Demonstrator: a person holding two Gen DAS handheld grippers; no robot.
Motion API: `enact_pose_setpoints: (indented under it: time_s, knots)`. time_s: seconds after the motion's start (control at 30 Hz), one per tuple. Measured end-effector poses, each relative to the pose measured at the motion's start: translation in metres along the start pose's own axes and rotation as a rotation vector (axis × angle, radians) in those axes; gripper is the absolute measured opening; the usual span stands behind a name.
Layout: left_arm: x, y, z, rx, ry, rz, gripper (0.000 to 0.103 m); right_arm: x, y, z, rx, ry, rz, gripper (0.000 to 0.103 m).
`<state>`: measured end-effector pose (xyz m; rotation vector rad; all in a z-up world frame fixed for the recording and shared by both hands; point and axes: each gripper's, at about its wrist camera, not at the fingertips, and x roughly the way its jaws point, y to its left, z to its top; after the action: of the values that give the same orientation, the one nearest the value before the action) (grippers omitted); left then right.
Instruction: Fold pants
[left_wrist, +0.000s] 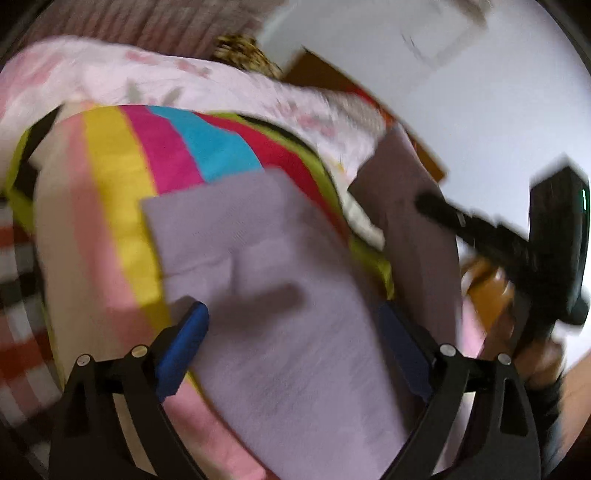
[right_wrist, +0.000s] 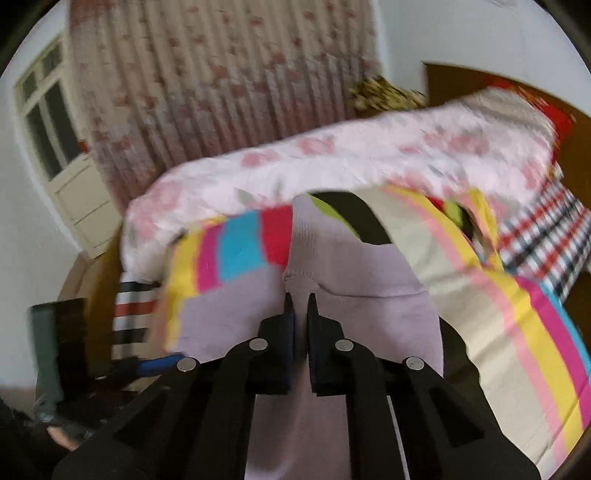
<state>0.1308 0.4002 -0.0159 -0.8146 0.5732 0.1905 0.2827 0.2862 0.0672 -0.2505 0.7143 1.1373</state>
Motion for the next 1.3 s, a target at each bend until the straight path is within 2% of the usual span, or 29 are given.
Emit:
enact_pose_setpoints:
  time_s: [0.07,0.1,0.17,0.2,0.23,0.3,0.37,0.47,0.5,0.57,0.67,0.73,0.87,1.0,1.07,1.17,1.23,1.27,1.3]
  knots:
    - [-0.026,0.013,0.005,-0.099,-0.081,-0.053,0.093,-0.001,0.026,0.01,-0.049,-0.003,0.056,0.009]
    - [-0.039,0.019,0.007,-0.133,-0.122,-0.057,0.093,0.006,0.037,0.012,-0.06,0.023,0.087,0.009]
    - [-0.05,0.027,0.01,-0.151,-0.146,-0.036,0.093,0.035,0.056,0.008,-0.085,0.119,0.098,0.011]
    - [-0.051,0.029,0.01,-0.143,-0.137,-0.022,0.093,0.058,0.063,0.001,-0.11,0.172,0.076,0.027]
    - [-0.05,0.031,0.011,-0.13,-0.116,0.009,0.093,0.072,0.064,-0.006,-0.115,0.207,0.067,0.049]
    - [-0.047,0.039,0.009,-0.133,-0.082,0.052,0.092,0.084,0.057,-0.016,-0.078,0.235,0.078,0.055]
    - [-0.048,0.044,0.004,-0.129,-0.062,0.035,0.092,0.076,0.043,-0.022,-0.013,0.207,0.124,0.055]
    - [-0.052,0.042,0.001,-0.09,-0.074,0.032,0.089,0.046,0.017,-0.021,0.025,0.115,0.126,0.055]
    - [-0.05,0.039,0.003,-0.074,-0.076,0.017,0.081,0.035,0.005,-0.02,0.031,0.09,0.094,0.055]
    - [-0.045,0.032,0.004,-0.054,-0.067,0.003,0.071,0.027,-0.016,-0.018,0.052,0.084,0.02,0.055]
    - [-0.025,0.023,0.013,-0.036,-0.035,0.008,0.066,0.031,-0.039,-0.02,0.096,0.1,0.005,0.054]
    - [-0.007,0.023,0.016,-0.031,-0.011,0.027,0.065,0.042,-0.042,-0.026,0.089,0.121,-0.003,0.054]
    - [0.01,0.023,0.015,-0.023,0.024,0.045,0.055,0.064,-0.04,-0.031,0.059,0.163,0.008,0.048]
    - [0.012,0.024,0.013,-0.019,0.025,0.073,0.054,0.077,-0.036,-0.027,0.031,0.164,0.025,0.046]
    - [0.01,0.026,0.012,-0.034,0.023,0.066,0.054,0.078,-0.035,-0.023,0.023,0.157,0.04,0.041]
    - [0.01,0.028,0.009,-0.036,0.02,0.06,0.053,0.081,-0.03,-0.021,-0.007,0.153,0.035,0.028]
    - [0.011,0.027,0.008,-0.022,0.019,0.067,0.048,0.079,-0.024,-0.023,-0.034,0.137,0.015,0.02]
    - [0.013,0.025,0.007,-0.008,0.026,0.066,0.033,0.077,-0.022,-0.024,-0.041,0.128,0.002,0.019]
    - [0.015,0.025,0.006,-0.005,0.037,0.059,0.027,0.077,-0.021,-0.025,-0.043,0.124,-0.002,0.017]
